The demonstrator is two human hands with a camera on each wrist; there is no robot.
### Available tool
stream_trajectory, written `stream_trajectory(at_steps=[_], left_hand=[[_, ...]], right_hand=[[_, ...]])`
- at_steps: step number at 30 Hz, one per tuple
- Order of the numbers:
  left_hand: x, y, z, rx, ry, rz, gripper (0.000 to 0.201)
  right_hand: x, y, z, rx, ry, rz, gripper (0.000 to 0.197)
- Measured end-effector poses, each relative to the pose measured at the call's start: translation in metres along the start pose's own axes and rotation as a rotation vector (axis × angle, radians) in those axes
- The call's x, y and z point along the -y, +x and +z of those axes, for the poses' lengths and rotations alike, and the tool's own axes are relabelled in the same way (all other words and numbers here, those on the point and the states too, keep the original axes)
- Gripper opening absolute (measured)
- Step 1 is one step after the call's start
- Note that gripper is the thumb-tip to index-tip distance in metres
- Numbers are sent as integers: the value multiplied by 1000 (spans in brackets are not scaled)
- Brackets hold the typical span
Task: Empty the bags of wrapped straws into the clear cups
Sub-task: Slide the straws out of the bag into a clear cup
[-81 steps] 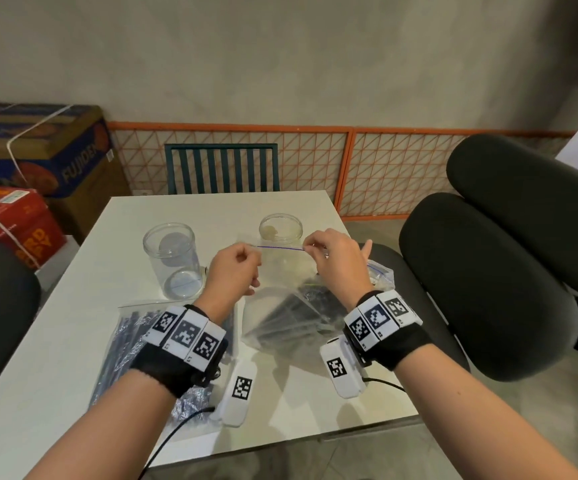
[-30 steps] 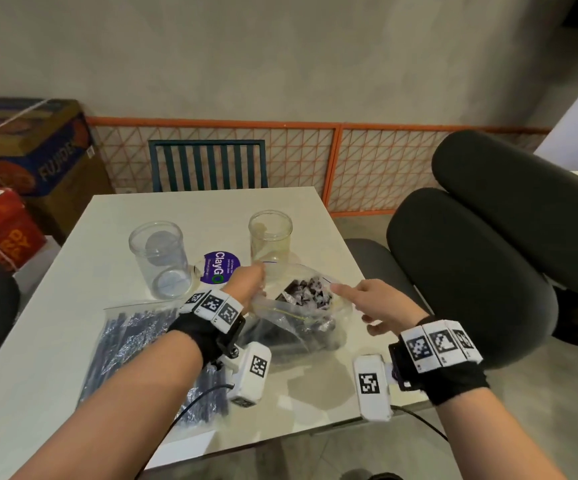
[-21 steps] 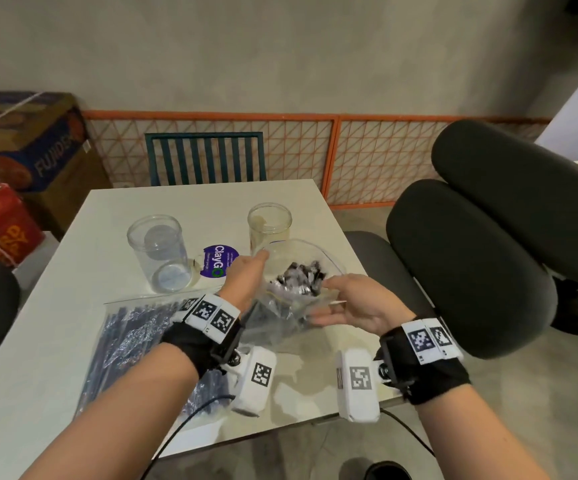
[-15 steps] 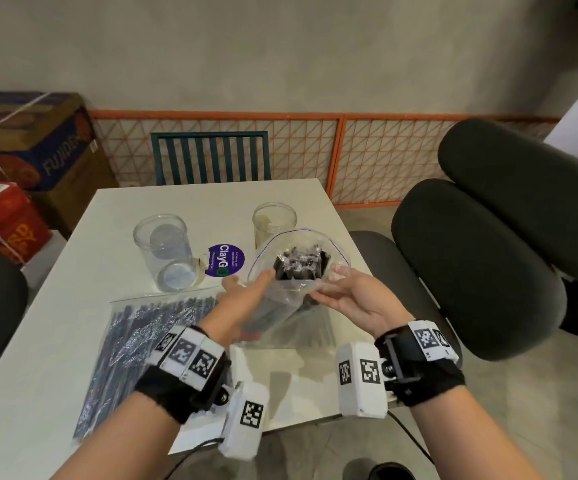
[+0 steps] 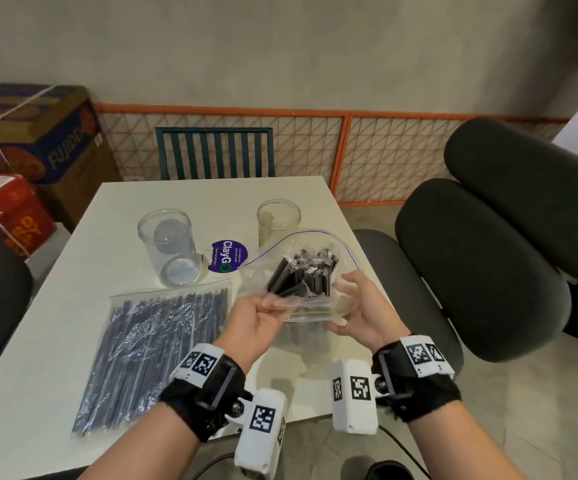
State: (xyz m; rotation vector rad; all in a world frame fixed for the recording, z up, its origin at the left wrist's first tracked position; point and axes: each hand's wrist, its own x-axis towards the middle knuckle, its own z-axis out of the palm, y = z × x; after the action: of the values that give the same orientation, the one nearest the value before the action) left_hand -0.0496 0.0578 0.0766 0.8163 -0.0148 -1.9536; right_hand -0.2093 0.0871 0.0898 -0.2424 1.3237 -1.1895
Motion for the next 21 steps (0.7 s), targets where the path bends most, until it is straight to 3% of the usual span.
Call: stream_trajectory(at_steps=[1, 5, 8, 12, 14, 16, 18, 19, 21], left_hand=[[1, 0, -1, 32, -12, 16, 28], [4, 5, -6, 59, 48, 38, 19], [7, 8, -9, 51, 168, 32, 29], [4, 11, -11, -19, 380, -1, 35], [-3, 15, -10, -148, 567, 115, 50], [-15, 17, -7, -266, 867, 361, 69], [-28, 19, -3, -194, 1095, 582, 79], [-32, 18, 1, -103, 1165, 622, 75], [-36, 19, 5, 57, 1271, 578, 54]], right_hand=[[0, -3, -1, 4, -60, 2, 5], [2, -11, 0, 35, -220, 21, 26], [-2, -1, 0, 34, 30, -72, 33], [-12, 10, 1, 89, 377, -16, 33], [-16, 11, 2, 108, 371, 12, 31], [-16, 11, -1, 154, 331, 20, 25], [-14, 6, -3, 275, 282, 28, 13], [-12, 4, -4, 330, 266, 31, 9], [-10, 3, -7, 370, 212, 15, 25]])
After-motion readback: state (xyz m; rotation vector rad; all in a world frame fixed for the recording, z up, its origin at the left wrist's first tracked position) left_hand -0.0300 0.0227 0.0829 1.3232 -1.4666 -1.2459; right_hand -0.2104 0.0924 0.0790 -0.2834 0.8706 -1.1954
